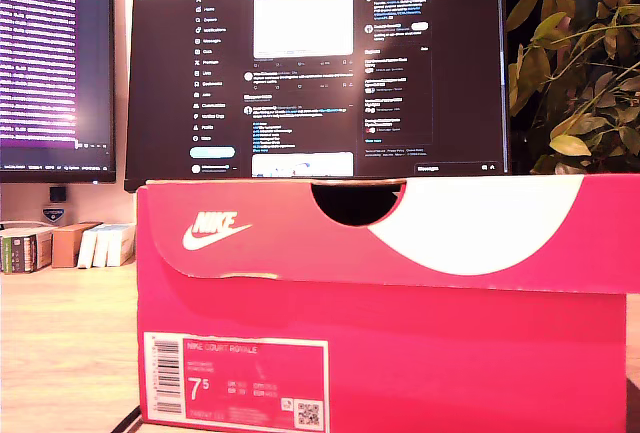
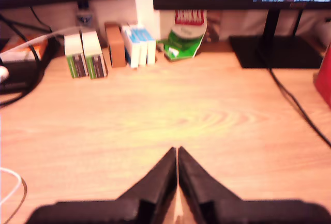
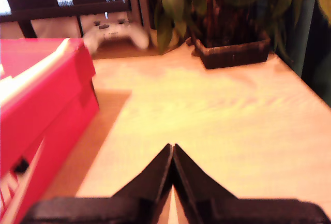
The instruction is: Close the red shoebox by pushing the lid with your left arm and holding the box in place with your right arm
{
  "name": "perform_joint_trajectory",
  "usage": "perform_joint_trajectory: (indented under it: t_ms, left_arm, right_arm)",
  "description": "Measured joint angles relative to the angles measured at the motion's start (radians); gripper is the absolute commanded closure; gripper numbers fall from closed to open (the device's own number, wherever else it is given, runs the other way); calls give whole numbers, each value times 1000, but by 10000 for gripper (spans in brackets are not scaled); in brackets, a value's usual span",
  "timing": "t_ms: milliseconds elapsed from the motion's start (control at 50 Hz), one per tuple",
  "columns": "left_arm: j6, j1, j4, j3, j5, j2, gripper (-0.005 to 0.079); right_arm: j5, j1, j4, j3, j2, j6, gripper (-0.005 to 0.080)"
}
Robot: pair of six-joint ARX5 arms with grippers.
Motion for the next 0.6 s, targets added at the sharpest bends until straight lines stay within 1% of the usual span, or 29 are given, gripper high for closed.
perform_joint_trajectory:
  t_ms: [100, 340, 600]
  left_arm:
    - [2, 0, 51, -21, -8, 0, 761]
    - [3, 0, 54, -29, -31, 0, 761]
    - [3, 0, 55, -29, -34, 0, 761]
  right_arm:
    - [6, 0, 14, 0, 0, -14, 764]
    - [5, 0, 13, -2, 0, -70, 764]
    - [5, 0, 14, -3, 0, -71, 764]
